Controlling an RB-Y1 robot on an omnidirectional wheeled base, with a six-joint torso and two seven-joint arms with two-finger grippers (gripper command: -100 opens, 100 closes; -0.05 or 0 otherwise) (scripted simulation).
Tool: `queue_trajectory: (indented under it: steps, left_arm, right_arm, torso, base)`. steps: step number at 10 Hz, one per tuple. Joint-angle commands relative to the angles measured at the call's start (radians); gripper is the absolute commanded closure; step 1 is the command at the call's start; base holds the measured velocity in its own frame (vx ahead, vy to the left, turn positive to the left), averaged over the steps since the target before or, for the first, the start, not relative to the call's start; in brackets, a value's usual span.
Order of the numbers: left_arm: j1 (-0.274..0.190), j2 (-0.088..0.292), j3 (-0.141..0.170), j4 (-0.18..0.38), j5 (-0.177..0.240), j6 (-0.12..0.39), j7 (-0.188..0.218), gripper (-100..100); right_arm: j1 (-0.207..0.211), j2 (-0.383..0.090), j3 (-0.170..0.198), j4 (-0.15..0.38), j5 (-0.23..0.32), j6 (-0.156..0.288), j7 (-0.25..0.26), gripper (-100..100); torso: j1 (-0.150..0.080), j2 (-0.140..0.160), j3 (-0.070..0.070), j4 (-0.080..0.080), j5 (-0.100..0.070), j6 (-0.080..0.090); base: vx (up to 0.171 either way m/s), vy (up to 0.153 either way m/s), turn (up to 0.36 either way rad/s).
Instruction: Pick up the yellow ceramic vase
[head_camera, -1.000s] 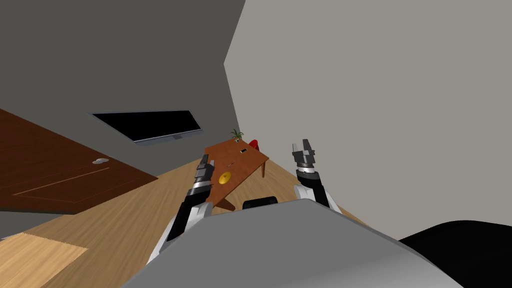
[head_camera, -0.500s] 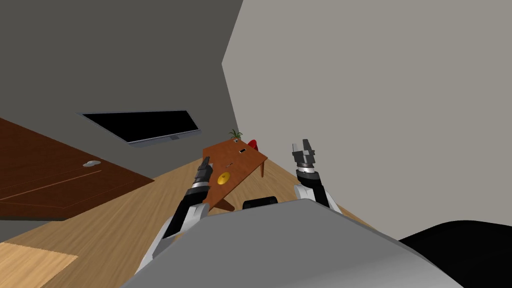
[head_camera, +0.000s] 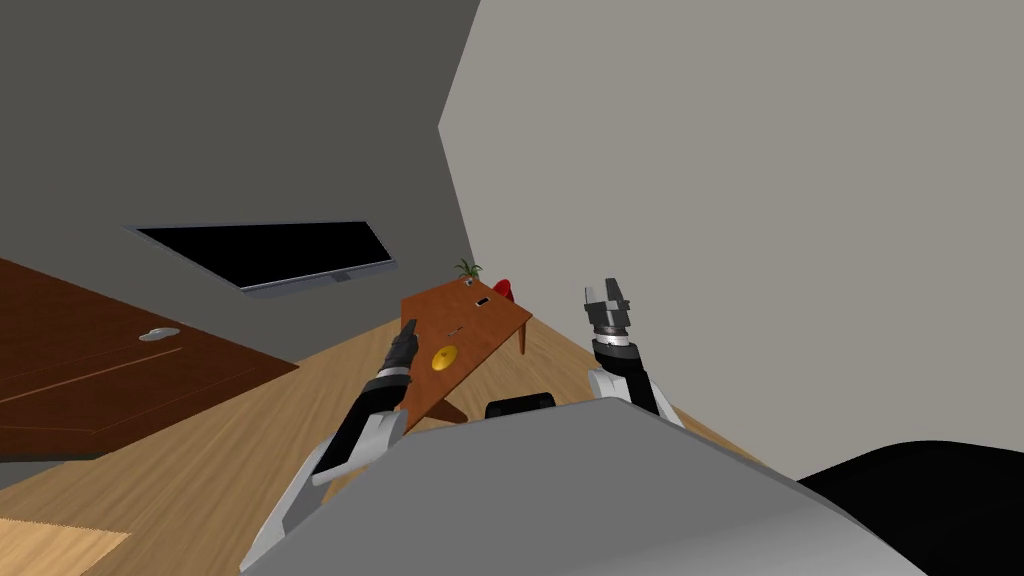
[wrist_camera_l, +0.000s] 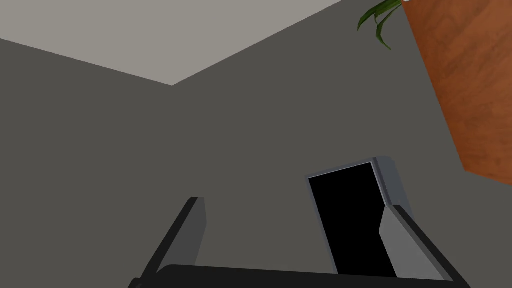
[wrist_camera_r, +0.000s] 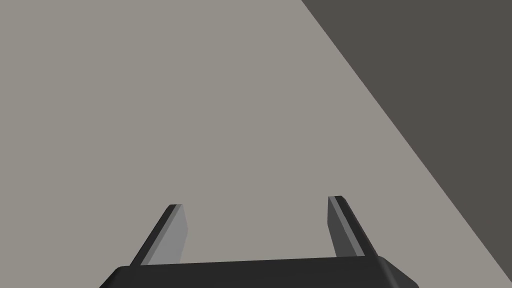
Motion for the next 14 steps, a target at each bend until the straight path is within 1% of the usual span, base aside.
queue_trajectory:
  steps: [1,2,3,4,5,6,7,8,9,10,11,12,13,14]
  left_arm:
    - [0.004,0.007,0.011,0.005,0.001,0.047,-0.008,-100]
    - [0.005,0.021,0.035,0.016,0.002,0.082,-0.021,-100]
    - [0.005,0.021,0.035,0.016,0.002,0.101,-0.021,-100]
    - [0.007,0.035,0.058,0.028,0.003,0.143,-0.034,-100]
    - [0.007,0.035,0.058,0.028,0.003,0.156,-0.034,-100]
    - [0.009,0.048,0.082,0.041,0.004,0.195,-0.046,-100]
    - [0.009,0.048,0.082,0.041,0.004,0.21,-0.046,-100]
    - [0.011,0.059,0.105,0.055,0.005,0.24,-0.058,-100]
    - [0.011,0.059,0.105,0.055,0.005,0.263,-0.058,-100]
    - [0.013,0.07,0.127,0.07,0.006,0.301,-0.068,-100]
    - [0.013,0.07,0.127,0.07,0.006,0.316,-0.068,-100]
    - [0.016,0.079,0.148,0.086,0.006,0.357,-0.078,-100]
    - [0.016,0.079,0.148,0.086,0.006,0.368,-0.078,-100]
    - [0.018,0.087,0.169,0.102,0.007,0.399,-0.086,-100]
  right_arm:
    - [0.0,0.0,0.0,0.0,0.0,0.0,0.0,0]
    - [0.0,0.0,0.0,0.0,0.0,0.0,0.0,0]
    - [0.0,0.0,0.0,0.0,0.0,0.0,0.0,0]
    - [0.0,0.0,0.0,0.0,0.0,0.0,0.0,0]
    - [0.0,0.0,0.0,0.0,0.0,0.0,0.0,0]
    - [0.0,0.0,0.0,0.0,0.0,0.0,0.0,0]
    - [0.0,0.0,0.0,0.0,0.0,0.0,0.0,0]
    - [0.0,0.0,0.0,0.0,0.0,0.0,0.0,0]
    - [0.0,0.0,0.0,0.0,0.0,0.0,0.0,0]
    - [0.0,0.0,0.0,0.0,0.0,0.0,0.0,0]
    - [0.0,0.0,0.0,0.0,0.0,0.0,0.0,0]
    - [0.0,0.0,0.0,0.0,0.0,0.0,0.0,0]
    - [0.0,0.0,0.0,0.0,0.0,0.0,0.0,0]
    - [0.0,0.0,0.0,0.0,0.0,0.0,0.0,0]
  torso:
    - [0.0,0.0,0.0,0.0,0.0,0.0]
    - [0.0,0.0,0.0,0.0,0.0,0.0]
    - [0.0,0.0,0.0,0.0,0.0,0.0]
    - [0.0,0.0,0.0,0.0,0.0,0.0]
    - [0.0,0.0,0.0,0.0,0.0,0.0]
    - [0.0,0.0,0.0,0.0,0.0,0.0]
    - [0.0,0.0,0.0,0.0,0.0,0.0]
    - [0.0,0.0,0.0,0.0,0.0,0.0]
    - [0.0,-0.001,0.0,0.0,0.0,0.0]
    - [0.0,-0.001,0.0,0.0,0.0,0.0]
    - [0.0,-0.001,0.0,0.0,0.0,0.0]
    - [0.0,-0.001,0.0,0.0,0.0,0.0]
    - [0.0,-0.001,-0.001,0.0,0.0,0.0]
    - [0.0,-0.001,-0.001,0.0,0.0,0.0]
  base:
    - [-0.008,-0.012,-0.045]
    - [-0.01,-0.014,-0.082]
    - [-0.007,-0.01,-0.037]
    - [-0.007,-0.018,-0.07]
    - [-0.006,-0.013,-0.043]
    - [-0.002,-0.015,-0.104]
    - [-0.002,-0.009,-0.039]
    - [-0.001,-0.014,-0.082]
    - [0.0,-0.011,-0.054]
    - [0.002,-0.015,-0.1]
    - [0.004,-0.011,-0.05]
    - [0.009,-0.016,-0.094]
    - [0.008,-0.011,-0.064]
    - [0.015,-0.016,-0.12]
